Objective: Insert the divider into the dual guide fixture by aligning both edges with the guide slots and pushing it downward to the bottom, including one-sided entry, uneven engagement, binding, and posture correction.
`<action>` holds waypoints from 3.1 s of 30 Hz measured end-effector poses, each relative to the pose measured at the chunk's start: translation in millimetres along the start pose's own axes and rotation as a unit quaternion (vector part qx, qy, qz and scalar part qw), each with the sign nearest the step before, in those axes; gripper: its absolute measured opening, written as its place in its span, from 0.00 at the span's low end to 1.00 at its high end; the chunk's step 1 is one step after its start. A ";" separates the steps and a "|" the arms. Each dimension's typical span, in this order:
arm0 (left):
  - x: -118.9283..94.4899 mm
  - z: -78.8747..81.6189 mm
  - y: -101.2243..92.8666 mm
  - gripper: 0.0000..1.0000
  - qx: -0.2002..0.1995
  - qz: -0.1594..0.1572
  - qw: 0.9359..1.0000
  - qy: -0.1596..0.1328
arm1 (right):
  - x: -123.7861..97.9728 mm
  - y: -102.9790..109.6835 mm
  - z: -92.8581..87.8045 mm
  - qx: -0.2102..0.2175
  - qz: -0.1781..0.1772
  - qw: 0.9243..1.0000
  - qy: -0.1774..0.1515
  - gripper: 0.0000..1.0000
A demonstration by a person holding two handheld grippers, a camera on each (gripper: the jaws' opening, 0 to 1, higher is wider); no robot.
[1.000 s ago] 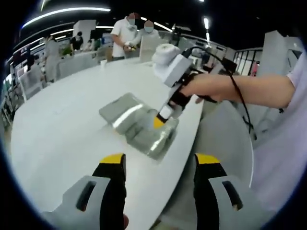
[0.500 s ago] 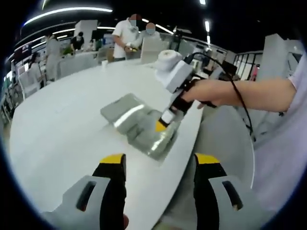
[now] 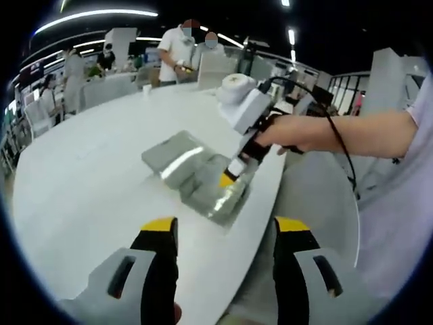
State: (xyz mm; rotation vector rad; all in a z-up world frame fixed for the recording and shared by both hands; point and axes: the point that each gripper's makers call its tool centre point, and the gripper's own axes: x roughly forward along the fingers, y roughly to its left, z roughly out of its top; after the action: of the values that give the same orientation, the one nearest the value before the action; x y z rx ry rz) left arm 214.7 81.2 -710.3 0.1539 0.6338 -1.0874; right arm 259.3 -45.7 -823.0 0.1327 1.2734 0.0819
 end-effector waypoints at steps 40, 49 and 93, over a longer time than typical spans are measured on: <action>-0.2 1.0 2.2 0.53 -0.002 -0.002 1.000 -0.008 | 3.9 2.2 -1.5 -0.019 -0.010 1.000 0.023 0.00; -0.1 -0.2 2.5 0.53 -0.004 -0.003 1.000 -0.008 | 6.4 1.2 -1.1 -0.015 -0.010 0.999 0.027 0.00; 2.5 -2.7 3.6 0.53 -0.009 0.001 1.000 -0.006 | 28.0 -0.6 -12.1 -0.007 -0.001 0.999 0.041 0.00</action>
State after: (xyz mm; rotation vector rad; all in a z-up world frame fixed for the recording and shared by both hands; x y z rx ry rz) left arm 217.4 82.1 -714.5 0.1323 0.6332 -1.0795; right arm 255.9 -41.9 -853.1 0.1163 1.3537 0.0947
